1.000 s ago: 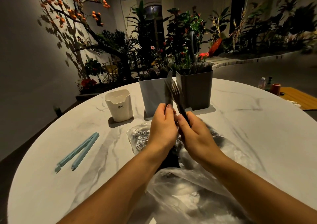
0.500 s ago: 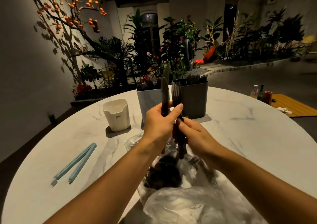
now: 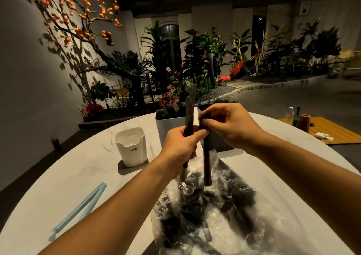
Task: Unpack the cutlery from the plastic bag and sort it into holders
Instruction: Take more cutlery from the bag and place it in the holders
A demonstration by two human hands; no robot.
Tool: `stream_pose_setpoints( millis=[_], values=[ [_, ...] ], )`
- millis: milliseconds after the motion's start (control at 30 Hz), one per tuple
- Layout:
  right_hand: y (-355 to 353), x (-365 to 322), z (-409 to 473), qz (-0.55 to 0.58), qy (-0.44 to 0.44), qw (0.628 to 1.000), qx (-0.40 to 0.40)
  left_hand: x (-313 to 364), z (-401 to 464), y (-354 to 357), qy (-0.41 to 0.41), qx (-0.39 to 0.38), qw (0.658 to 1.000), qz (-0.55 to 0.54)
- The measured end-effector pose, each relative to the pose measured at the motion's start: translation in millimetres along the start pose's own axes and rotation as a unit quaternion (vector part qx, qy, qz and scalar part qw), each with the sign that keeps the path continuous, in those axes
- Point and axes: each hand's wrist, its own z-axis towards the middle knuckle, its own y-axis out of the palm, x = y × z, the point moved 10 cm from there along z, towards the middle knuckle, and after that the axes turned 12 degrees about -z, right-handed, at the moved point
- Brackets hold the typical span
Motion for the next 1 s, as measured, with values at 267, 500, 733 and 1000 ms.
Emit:
stream_pose_setpoints(
  millis=[267,500,733,1000],
  values=[
    [-20.1,2.2,23.2,-0.019,-0.004,1.000,-0.020,20.8,27.5,13.5,0.017,-0.022,1.000,0.010],
    [-28.7,-7.0,46.5,-0.062,-0.031,0.997,-0.027,37.9,44.1,20.1,0.032,-0.037,0.998,0.028],
    [-45.0,-34.4,89.5,-0.075,-0.045,0.996,0.035,78.9,72.7,-2.5,0.031,-0.012,0.999,-0.004],
    [-41.2,-56.5,127.6,-0.097,-0.056,0.992,0.051,107.9,95.8,-20.6,0.121,-0.014,0.992,0.014]
  ],
)
